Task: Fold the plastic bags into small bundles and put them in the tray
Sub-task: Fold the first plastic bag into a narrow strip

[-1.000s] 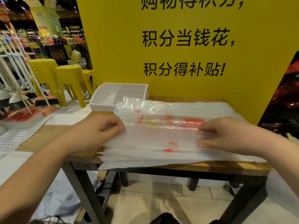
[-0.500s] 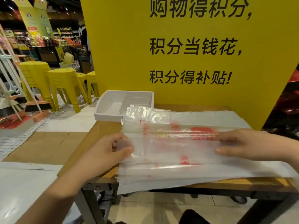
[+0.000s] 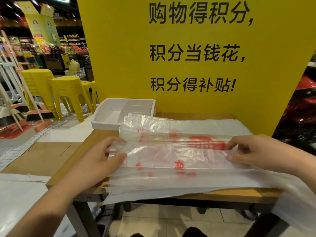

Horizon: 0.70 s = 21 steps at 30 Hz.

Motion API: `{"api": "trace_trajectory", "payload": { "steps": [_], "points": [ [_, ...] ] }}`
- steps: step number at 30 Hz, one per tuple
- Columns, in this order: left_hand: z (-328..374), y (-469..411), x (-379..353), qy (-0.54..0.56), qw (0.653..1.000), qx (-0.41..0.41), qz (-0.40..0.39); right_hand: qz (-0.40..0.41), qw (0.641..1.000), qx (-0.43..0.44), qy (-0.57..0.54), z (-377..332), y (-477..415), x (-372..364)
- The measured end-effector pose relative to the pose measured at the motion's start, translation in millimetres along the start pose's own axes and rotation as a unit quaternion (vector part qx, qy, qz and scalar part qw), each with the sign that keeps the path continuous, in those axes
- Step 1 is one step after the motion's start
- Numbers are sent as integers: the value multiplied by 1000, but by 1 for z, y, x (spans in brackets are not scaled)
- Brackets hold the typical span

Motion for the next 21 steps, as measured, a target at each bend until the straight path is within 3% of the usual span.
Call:
{"api": "trace_trajectory", "payload": {
  "steps": [6,12,15,17,19,21],
  "points": [
    [-6,4,2,-61,996,65,14,50,996,-7,69,32,7,-8],
    [6,-5,-4,-285,955,70,31,40,991,-85,91,82,19,10],
    [21,-6,-7,-337,940,-52,17,64,951,-109,282,74,17,11],
    [40,-2,-16,-317,929,-188,-41,156,931,-19,330,50,13,2],
    [53,-2,-31,-337,900,-255,-111,201,939,145,239,12,15,-15],
    [59,-7,-47,-348,892,-245,-152,123,944,269,148,-26,14,-38]
  ]
}}
Point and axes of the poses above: each hand's wrist, its own y-axis away from the middle knuckle, its own x-axis out of the back of the hand, z = x × y, the point moved 2 cm from there along -y, towards the middle knuckle, and after that the axes turned 7 degrees about -z, right-handed, at the moved point
